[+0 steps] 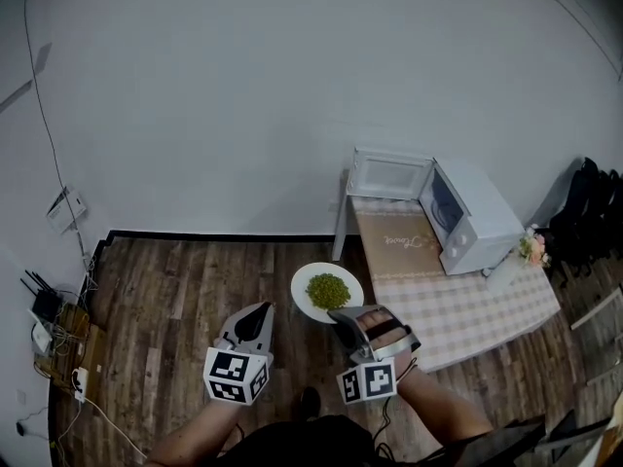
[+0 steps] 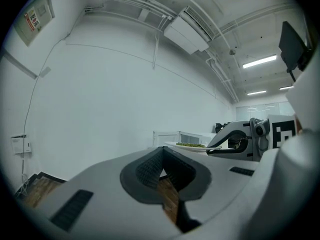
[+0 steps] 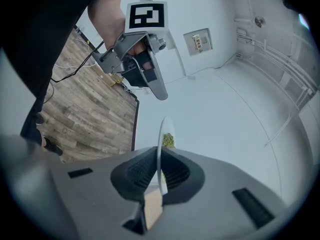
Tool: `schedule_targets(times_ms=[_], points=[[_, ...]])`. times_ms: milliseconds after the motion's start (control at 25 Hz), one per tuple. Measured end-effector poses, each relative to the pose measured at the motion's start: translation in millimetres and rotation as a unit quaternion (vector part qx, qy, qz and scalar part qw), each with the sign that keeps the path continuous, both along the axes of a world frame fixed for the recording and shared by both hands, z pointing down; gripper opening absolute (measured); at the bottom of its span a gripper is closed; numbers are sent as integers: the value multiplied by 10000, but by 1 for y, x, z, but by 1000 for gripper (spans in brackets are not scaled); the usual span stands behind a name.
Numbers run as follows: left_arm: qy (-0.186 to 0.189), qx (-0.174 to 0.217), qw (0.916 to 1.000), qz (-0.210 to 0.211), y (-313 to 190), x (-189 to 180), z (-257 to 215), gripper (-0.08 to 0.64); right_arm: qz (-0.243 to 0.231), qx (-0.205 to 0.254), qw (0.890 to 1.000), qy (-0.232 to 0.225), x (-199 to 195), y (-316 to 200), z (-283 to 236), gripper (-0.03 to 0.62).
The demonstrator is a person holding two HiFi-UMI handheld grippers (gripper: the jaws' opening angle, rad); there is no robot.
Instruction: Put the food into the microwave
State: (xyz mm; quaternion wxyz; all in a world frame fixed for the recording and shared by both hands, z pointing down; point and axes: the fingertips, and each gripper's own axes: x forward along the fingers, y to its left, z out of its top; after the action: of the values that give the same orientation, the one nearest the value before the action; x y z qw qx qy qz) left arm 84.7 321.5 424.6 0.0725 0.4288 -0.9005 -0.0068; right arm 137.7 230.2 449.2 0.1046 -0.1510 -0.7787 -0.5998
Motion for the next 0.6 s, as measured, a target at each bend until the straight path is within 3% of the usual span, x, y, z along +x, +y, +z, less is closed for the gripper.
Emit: schedule_targets(times_ms=[600], points=[[91,-101,9998,135,-95,-70,-4,8,-18,-89,9999,72,-71,-91,-2,26]])
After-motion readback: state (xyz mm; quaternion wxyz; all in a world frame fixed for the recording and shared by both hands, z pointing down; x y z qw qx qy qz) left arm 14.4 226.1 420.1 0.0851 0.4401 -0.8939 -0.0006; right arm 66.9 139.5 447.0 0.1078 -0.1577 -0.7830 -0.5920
